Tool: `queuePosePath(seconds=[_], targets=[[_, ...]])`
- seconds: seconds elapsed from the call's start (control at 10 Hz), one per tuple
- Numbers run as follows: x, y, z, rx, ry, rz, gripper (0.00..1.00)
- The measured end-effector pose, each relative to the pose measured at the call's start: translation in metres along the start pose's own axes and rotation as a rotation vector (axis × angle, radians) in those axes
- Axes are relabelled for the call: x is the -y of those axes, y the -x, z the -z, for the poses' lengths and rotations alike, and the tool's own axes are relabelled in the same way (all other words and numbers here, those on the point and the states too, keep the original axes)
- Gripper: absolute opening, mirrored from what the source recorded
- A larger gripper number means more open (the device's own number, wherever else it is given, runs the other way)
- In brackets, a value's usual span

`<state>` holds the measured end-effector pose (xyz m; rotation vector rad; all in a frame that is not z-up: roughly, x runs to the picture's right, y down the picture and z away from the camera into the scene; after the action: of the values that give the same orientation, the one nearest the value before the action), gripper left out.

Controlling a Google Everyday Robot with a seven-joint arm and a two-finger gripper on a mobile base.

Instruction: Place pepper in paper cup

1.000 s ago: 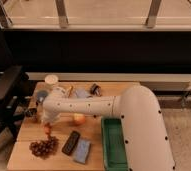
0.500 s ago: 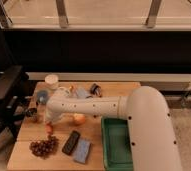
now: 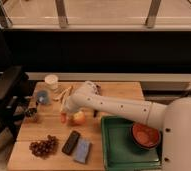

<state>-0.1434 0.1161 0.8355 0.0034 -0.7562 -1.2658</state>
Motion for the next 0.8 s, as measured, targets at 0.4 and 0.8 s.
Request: queuePosePath(seconds=[0.4, 0.8], targets=[[-0.021, -0.053, 0.019, -0.029, -0.076, -0.050, 0.00], [-0.021, -0.053, 0.019, -0.041, -0.064, -0.055, 0.00]])
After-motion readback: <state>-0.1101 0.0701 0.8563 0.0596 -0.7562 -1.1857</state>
